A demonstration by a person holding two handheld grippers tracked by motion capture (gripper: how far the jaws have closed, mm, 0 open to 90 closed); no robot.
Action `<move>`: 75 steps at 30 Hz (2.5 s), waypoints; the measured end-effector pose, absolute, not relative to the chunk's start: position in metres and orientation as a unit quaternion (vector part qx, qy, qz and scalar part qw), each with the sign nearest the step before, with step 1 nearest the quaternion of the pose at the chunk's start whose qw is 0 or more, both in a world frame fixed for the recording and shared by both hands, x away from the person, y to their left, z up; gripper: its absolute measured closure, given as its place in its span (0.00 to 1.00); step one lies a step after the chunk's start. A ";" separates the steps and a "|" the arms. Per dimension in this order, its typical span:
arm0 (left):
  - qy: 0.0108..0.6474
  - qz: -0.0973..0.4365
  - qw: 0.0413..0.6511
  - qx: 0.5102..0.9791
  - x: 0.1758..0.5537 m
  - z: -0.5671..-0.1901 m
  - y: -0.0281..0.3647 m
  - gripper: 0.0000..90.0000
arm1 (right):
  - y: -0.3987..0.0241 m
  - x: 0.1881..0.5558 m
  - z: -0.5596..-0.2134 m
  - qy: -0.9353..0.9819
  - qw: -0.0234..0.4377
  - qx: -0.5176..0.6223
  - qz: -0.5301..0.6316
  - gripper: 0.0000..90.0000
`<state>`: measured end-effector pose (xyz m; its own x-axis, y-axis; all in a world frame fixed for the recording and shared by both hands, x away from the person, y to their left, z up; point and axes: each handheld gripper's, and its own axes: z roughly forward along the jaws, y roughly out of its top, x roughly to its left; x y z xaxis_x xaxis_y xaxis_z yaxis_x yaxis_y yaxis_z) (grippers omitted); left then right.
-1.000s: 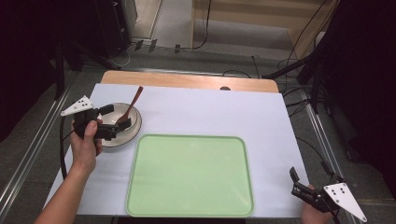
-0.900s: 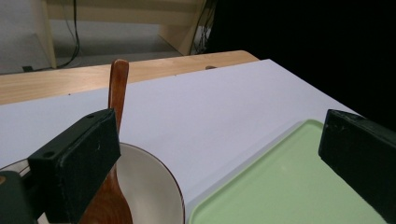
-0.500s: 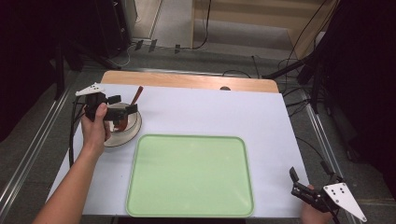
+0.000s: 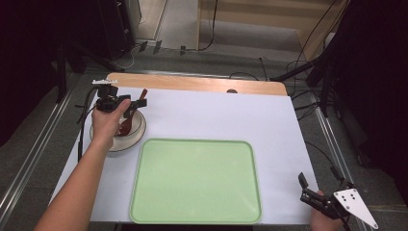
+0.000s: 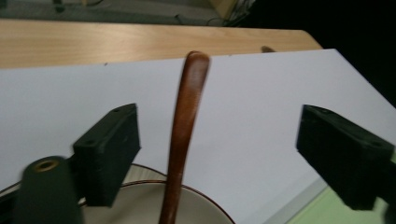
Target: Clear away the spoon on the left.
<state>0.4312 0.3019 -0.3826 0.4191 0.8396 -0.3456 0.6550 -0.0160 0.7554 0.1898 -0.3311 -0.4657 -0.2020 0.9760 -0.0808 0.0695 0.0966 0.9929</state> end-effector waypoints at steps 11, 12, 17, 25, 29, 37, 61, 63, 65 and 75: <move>0.590 0.082 0.384 0.706 0.453 -0.395 0.302 0.36 | -0.332 0.190 -0.466 0.589 0.448 0.443 0.507 0.00; 0.592 0.079 0.381 0.706 0.454 -0.396 0.302 0.38 | -0.331 0.190 -0.466 0.589 0.447 0.442 0.507 0.00; 0.596 0.068 0.363 0.713 0.458 -0.397 0.299 0.54 | -0.332 0.190 -0.466 0.589 0.448 0.442 0.507 0.00; 0.591 0.060 0.354 0.722 0.458 -0.395 0.297 0.86 | -0.332 0.189 -0.466 0.589 0.447 0.443 0.507 0.00; 0.568 0.075 0.359 0.737 0.454 -0.389 0.297 0.89 | -0.332 0.190 -0.466 0.590 0.448 0.442 0.506 0.00; 0.553 0.109 0.376 0.735 0.445 -0.376 0.303 0.95 | -0.332 0.190 -0.466 0.589 0.448 0.442 0.506 0.00; 0.497 0.154 0.453 0.724 0.409 -0.334 0.305 0.95 | -0.331 0.190 -0.465 0.591 0.448 0.441 0.505 0.00; 0.492 0.155 0.463 0.721 0.405 -0.330 0.304 0.95 | -0.331 0.191 -0.465 0.591 0.449 0.441 0.505 0.00; 0.489 0.151 0.472 0.718 0.400 -0.326 0.302 0.95 | -0.331 0.191 -0.465 0.591 0.448 0.442 0.505 0.00; 0.463 0.138 0.510 0.711 0.374 -0.318 0.289 0.95 | -0.331 0.191 -0.465 0.591 0.449 0.442 0.505 0.00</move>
